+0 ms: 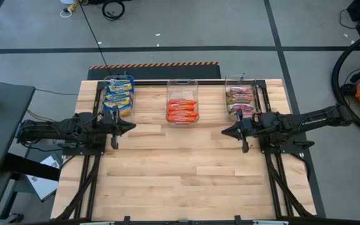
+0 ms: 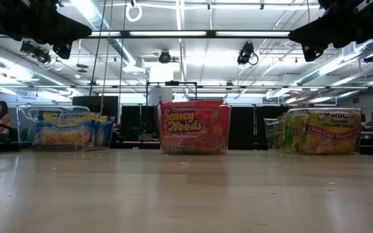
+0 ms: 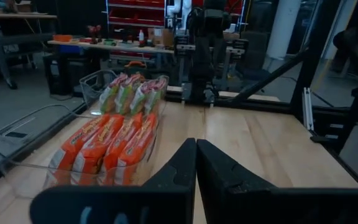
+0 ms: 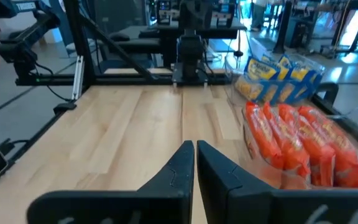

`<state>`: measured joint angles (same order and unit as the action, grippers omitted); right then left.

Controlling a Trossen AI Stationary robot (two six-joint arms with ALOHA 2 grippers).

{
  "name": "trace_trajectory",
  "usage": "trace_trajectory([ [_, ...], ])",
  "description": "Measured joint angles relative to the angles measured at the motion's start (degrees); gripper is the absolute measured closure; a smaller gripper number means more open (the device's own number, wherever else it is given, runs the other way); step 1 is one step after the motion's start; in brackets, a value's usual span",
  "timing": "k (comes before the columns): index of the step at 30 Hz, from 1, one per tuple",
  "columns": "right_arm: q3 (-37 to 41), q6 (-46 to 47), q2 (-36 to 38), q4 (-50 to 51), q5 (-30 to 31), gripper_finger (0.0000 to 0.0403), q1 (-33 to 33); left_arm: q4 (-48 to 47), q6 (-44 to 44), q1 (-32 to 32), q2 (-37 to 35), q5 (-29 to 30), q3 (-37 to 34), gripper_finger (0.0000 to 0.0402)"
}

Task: Sort Maruchan noodles
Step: Return to Home Position

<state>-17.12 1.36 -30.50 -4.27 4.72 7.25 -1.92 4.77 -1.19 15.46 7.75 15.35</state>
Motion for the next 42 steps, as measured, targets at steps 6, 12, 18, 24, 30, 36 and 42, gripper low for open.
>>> trace_trajectory([
  [6, 0.0, -3.34, 0.64, -1.22, 0.25, 0.0378, -0.31, -1.34, 0.97, 0.0, -0.18, -1.14, 0.02, 0.0384],
  [12, -0.02, -2.85, 6.72, 3.12, -1.26, 0.0378, -0.33, -5.86, -2.88, -0.04, -4.14, -6.52, 0.0, 0.0384],
  [18, 2.3, -2.86, 14.45, 3.22, -1.38, 0.0378, -0.33, -8.11, -3.93, 0.0, -9.37, -7.21, 0.0, 0.0384],
  [24, 10.84, -0.7, 24.28, -0.93, -1.86, 0.0378, -0.33, -10.44, -2.9, 0.0, -14.14, -8.73, -0.78, 0.0384],
  [30, 16.14, 0.97, 30.35, -3.83, -3.5, 0.0378, -0.31, -2.94, -1.12, -0.04, -15.22, -9.06, -7.42, 0.0383],
  [36, 16.76, 1.9, 30.4, -6.71, -5.23, 0.0378, -0.1, 8.18, 0.88, -0.07, -15.31, -10.45, -14.23, 0.0383],
  [42, 16.76, 1.61, 30.0, -5.47, -2.2, 0.0378, -0.09, 8.56, -1.22, -0.15, -14.15, -10.38, -14.86, 0.0383],
])
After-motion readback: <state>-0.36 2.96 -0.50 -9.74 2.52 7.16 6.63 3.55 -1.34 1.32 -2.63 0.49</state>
